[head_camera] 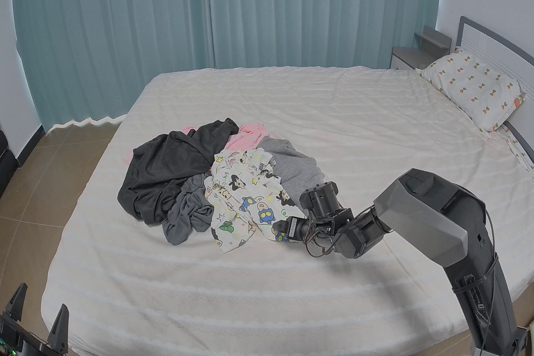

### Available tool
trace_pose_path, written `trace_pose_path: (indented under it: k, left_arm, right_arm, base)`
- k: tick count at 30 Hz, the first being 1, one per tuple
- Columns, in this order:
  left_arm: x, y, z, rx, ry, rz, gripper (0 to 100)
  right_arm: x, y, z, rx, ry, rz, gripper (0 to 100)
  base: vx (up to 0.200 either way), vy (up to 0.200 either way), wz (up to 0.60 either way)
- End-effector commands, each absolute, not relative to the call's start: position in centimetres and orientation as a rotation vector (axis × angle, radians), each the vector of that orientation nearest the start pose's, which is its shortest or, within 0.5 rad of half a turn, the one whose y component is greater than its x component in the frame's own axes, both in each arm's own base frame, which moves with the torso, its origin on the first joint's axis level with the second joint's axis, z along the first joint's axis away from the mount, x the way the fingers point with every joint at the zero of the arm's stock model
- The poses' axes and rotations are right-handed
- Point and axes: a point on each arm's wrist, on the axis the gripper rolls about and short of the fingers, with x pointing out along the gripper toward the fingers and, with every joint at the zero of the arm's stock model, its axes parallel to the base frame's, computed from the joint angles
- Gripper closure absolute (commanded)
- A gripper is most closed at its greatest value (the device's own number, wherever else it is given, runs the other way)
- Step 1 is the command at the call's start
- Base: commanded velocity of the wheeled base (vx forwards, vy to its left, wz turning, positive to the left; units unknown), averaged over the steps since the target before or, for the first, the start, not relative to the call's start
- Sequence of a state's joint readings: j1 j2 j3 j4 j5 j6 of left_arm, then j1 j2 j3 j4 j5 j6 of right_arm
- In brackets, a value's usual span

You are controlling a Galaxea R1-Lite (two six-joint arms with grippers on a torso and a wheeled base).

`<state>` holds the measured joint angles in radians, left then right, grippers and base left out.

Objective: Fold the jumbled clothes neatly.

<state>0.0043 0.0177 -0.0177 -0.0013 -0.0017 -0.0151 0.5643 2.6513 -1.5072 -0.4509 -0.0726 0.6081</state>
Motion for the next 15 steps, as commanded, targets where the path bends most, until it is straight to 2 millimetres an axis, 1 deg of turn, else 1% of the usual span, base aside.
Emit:
trace_pose_path:
  k: [1,3,7,8,15]
  left_arm:
    - [-2.28,-0.01,7.56,-0.015,-0.002,0.003,0]
    - [-2.28,-0.02,7.56,-0.015,-0.002,0.005,0]
    - [-2.28,-0.01,7.56,-0.015,-0.002,0.003,0]
    - [-2.28,-0.01,7.56,-0.015,-0.002,0.003,0]
    - [-2.28,-0.01,7.56,-0.015,-0.002,0.003,0]
  right_arm:
    - [41.71,26.73,-5.34,0.340,0.759,0.265,0]
    - [41.63,27.20,-5.43,0.323,0.780,0.257,0]
    - [41.85,27.44,-5.26,0.307,0.807,0.249,0]
    - [41.82,27.42,-5.22,0.300,0.813,0.249,100]
    - [41.56,27.37,-5.23,0.261,0.844,0.222,100]
  base:
    - [0.000,0.000,0.00]
    - [0.000,0.000,0.00]
    - [0.000,0.000,0.00]
    - [0.000,0.000,0.00]
    - [0.000,0.000,0.00]
